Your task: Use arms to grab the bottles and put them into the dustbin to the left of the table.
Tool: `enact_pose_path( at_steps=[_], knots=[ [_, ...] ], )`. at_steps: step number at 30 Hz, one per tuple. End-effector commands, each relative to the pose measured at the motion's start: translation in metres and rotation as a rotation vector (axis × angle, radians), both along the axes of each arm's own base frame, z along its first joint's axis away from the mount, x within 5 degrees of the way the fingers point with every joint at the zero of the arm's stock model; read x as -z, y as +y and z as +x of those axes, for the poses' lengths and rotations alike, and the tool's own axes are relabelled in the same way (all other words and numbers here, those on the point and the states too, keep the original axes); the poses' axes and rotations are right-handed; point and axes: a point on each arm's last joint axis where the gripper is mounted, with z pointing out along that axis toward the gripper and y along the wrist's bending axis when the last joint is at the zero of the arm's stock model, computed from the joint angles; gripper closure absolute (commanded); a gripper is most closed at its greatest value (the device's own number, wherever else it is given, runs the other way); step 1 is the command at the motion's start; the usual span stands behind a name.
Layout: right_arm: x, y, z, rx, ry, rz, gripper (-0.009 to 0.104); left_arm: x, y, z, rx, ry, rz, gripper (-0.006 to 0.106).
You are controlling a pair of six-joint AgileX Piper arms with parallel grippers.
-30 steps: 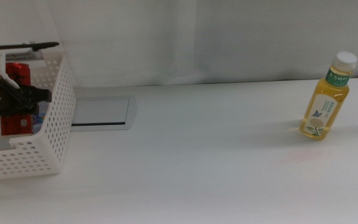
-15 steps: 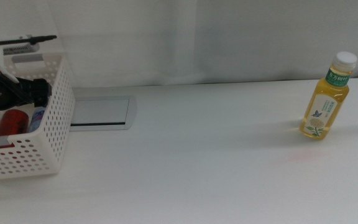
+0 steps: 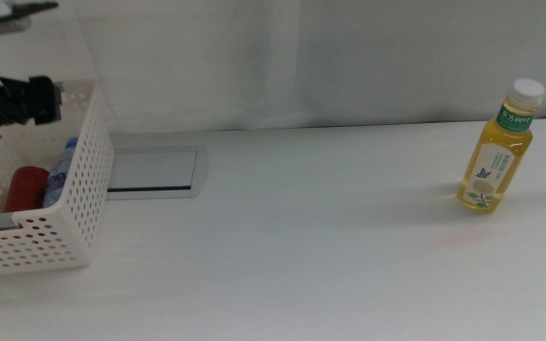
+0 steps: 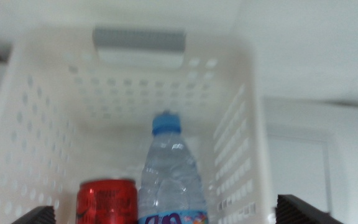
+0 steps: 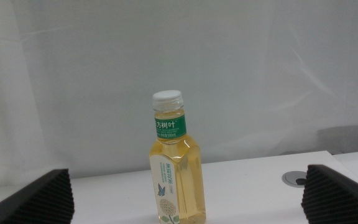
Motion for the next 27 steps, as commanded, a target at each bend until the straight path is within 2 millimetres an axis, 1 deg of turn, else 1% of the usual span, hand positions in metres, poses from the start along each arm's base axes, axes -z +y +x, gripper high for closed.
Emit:
enact_pose_path(
  at_steps=[1, 4, 6, 9, 11, 14, 16, 19, 20, 24, 27],
  knots=[
    [0.013, -0.001, 0.002, 0.010, 0.029, -0.008, -0.008, -0.022, -0.003, -0.007, 0.015, -0.073, -0.010, 0.008],
    [0.013, -0.001, 0.002, 0.010, 0.029, -0.008, -0.008, -0.045, -0.007, -0.020, 0.030, -0.142, -0.021, 0.008],
    [0.013, -0.001, 0.002, 0.010, 0.029, -0.008, -0.008, -0.064, -0.009, -0.033, 0.030, -0.200, -0.016, 0.009],
    [0.013, -0.001, 0.002, 0.010, 0.029, -0.008, -0.008, -0.088, -0.011, -0.051, 0.033, -0.273, -0.005, 0.009],
    [0.013, -0.001, 0.002, 0.010, 0.029, -0.008, -0.008, -0.100, -0.013, -0.061, 0.040, -0.312, 0.005, 0.009],
    [0.012, -0.001, 0.002, 0.014, 0.017, -0.007, -0.008, -0.114, -0.027, -0.075, 0.091, -0.350, 0.014, 0.009],
    [0.011, -0.001, 0.002, 0.016, 0.012, -0.007, -0.008, -0.120, -0.044, -0.083, 0.164, -0.362, 0.019, 0.009],
    [0.010, -0.001, 0.001, 0.014, 0.009, 0.050, -0.008, -0.127, -0.077, -0.093, 0.313, -0.374, 0.036, 0.009],
    [0.008, -0.001, 0.001, 0.012, 0.008, 0.055, -0.008, -0.129, -0.098, -0.100, 0.394, -0.382, 0.026, 0.009],
    [-0.009, 0.000, -0.002, -0.004, -0.010, 0.061, -0.008, -0.125, -0.133, -0.115, 0.558, -0.405, 0.026, 0.009],
    [-0.026, 0.001, -0.005, -0.019, -0.036, 0.075, -0.008, -0.117, -0.152, -0.131, 0.648, -0.428, 0.012, 0.009]
  ],
)
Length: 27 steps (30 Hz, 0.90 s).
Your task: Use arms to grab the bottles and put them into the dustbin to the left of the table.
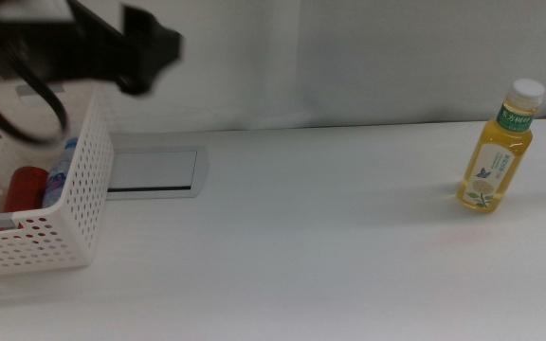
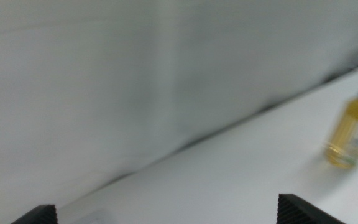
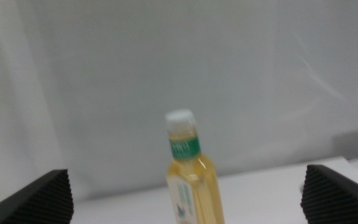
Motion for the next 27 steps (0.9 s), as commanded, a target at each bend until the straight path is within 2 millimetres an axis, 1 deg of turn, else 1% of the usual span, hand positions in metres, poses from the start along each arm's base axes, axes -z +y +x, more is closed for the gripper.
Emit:
enact_pose_path(
  at_steps=[1, 3, 6, 9, 11, 14, 16, 17, 19, 21, 24, 27],
  knots=[
    [-0.019, 0.001, -0.005, -0.010, -0.022, -0.021, -0.008, 0.008, -0.014, -0.012, 0.073, -0.015, -0.001, 0.009],
    [-0.034, 0.004, -0.010, -0.038, 0.010, -0.075, -0.008, 0.017, -0.021, -0.020, 0.115, -0.008, 0.006, 0.009],
    [-0.065, 0.006, -0.017, -0.067, 0.064, -0.146, -0.008, 0.031, -0.028, -0.029, 0.156, 0.007, 0.013, 0.009],
    [-0.093, 0.008, -0.013, -0.094, 0.145, -0.178, -0.008, 0.043, -0.030, -0.036, 0.178, 0.029, 0.022, 0.009],
    [-0.111, 0.009, -0.006, -0.110, 0.194, -0.183, -0.008, 0.050, -0.030, -0.037, 0.179, 0.050, 0.028, 0.009],
    [-0.133, 0.012, 0.013, -0.135, 0.289, -0.194, -0.008, 0.055, -0.030, -0.037, 0.176, 0.058, 0.028, 0.009],
    [-0.141, 0.015, 0.025, -0.166, 0.385, -0.201, -0.008, 0.055, -0.030, -0.037, 0.176, 0.054, 0.023, 0.009],
    [-0.149, 0.016, 0.037, -0.179, 0.434, -0.254, -0.008, 0.055, -0.030, -0.037, 0.175, 0.050, 0.021, 0.009],
    [-0.150, 0.015, 0.056, -0.163, 0.464, -0.261, -0.008, 0.055, -0.030, -0.037, 0.175, 0.050, 0.021, 0.009],
    [-0.144, 0.016, 0.073, -0.158, 0.506, -0.269, -0.008, 0.055, -0.030, -0.037, 0.175, 0.050, 0.021, 0.009],
    [-0.129, 0.015, 0.096, -0.145, 0.574, -0.298, -0.008, 0.055, -0.030, -0.037, 0.175, 0.050, 0.021, 0.009],
    [-0.107, 0.015, 0.114, -0.124, 0.577, -0.283, -0.008, 0.055, -0.030, -0.037, 0.175, 0.050, 0.021, 0.009]
  ],
)
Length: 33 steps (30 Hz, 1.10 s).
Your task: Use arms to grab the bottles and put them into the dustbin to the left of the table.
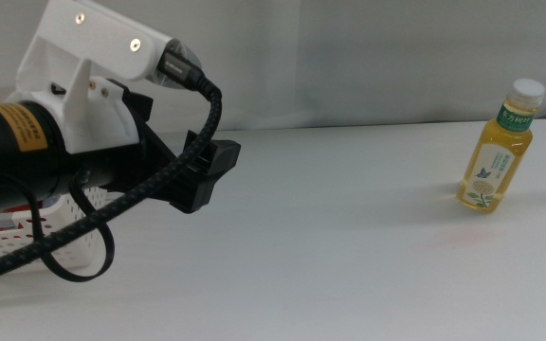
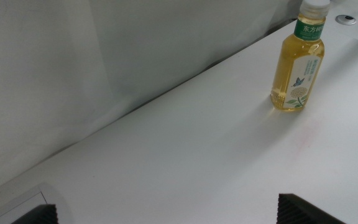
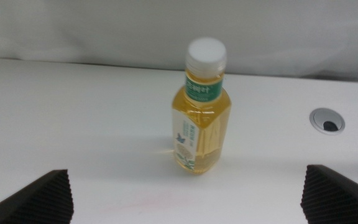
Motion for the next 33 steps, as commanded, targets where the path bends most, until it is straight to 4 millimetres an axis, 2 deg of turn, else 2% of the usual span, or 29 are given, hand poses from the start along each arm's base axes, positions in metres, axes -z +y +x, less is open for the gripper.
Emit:
enact_pose_path(
  at_steps=[1, 5, 11, 17, 22, 33],
  knots=[
    [0.019, -0.002, 0.014, 0.027, -0.023, -0.012, -0.008, -0.001, -0.001, -0.002, 0.000, -0.005, -0.023, 0.009],
    [0.048, -0.005, 0.019, 0.071, -0.089, 0.003, -0.008, -0.001, -0.001, -0.002, 0.000, -0.006, -0.024, 0.009],
    [0.093, -0.004, 0.011, 0.079, -0.187, -0.027, -0.008, -0.002, -0.001, -0.001, 0.007, -0.025, -0.016, 0.010],
    [0.123, 0.000, 0.003, 0.094, -0.241, 0.023, -0.008, -0.002, -0.001, -0.001, 0.006, -0.026, -0.019, 0.010],
    [0.137, 0.000, 0.006, 0.128, -0.251, 0.061, -0.008, -0.003, -0.001, -0.001, 0.006, -0.028, -0.020, 0.010],
    [0.160, 0.000, 0.032, 0.164, -0.273, 0.019, -0.008, -0.003, -0.001, -0.001, 0.005, -0.027, -0.021, 0.010]
  ],
)
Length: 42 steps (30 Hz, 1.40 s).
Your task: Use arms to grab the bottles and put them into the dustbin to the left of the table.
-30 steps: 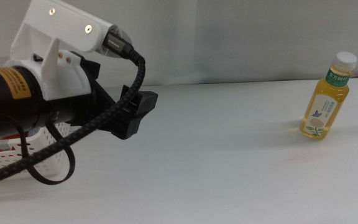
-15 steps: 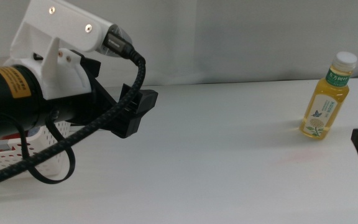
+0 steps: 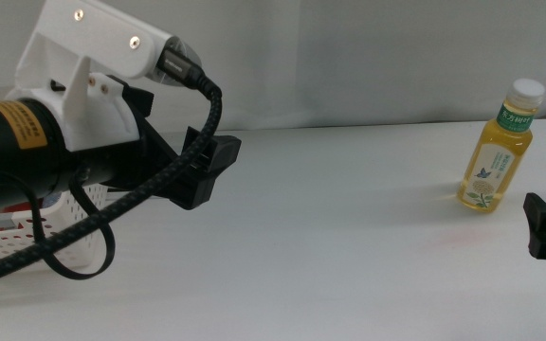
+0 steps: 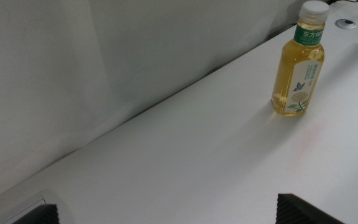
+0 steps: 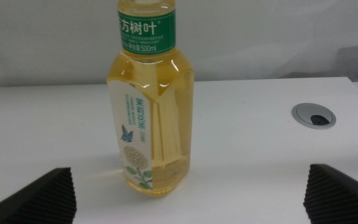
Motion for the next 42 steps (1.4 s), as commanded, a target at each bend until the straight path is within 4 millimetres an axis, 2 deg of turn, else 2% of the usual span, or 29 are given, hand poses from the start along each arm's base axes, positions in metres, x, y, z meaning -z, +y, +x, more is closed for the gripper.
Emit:
enact_pose_path(
  at_steps=[1, 6, 17, 24, 31, 37, 40, 42],
  knots=[
    [0.004, 0.001, 0.006, 0.003, -0.035, -0.015, -0.008, -0.001, -0.001, -0.002, 0.002, -0.006, -0.018, 0.010],
    [0.013, 0.006, 0.022, -0.030, -0.016, -0.032, -0.008, -0.001, -0.001, -0.002, 0.002, -0.005, -0.020, 0.010],
    [0.024, 0.018, 0.079, -0.018, 0.014, 0.024, -0.008, 0.000, -0.001, -0.002, 0.002, 0.002, -0.015, 0.010],
    [0.045, 0.021, 0.098, 0.003, 0.037, 0.067, -0.008, 0.000, 0.000, -0.002, 0.003, 0.000, -0.012, 0.010],
    [0.054, 0.024, 0.115, 0.008, 0.023, 0.088, -0.007, 0.000, 0.000, -0.002, 0.003, 0.000, -0.012, 0.010],
    [0.057, 0.027, 0.132, 0.007, 0.014, 0.091, 0.004, 0.000, 0.000, -0.002, 0.005, -0.002, -0.009, 0.011],
    [0.058, 0.028, 0.136, 0.006, 0.017, 0.091, 0.014, 0.000, 0.000, -0.002, 0.006, 0.002, -0.004, 0.011],
    [0.058, 0.029, 0.137, 0.006, 0.018, 0.091, 0.026, 0.001, 0.000, -0.002, 0.007, 0.008, -0.001, 0.011]
  ],
)
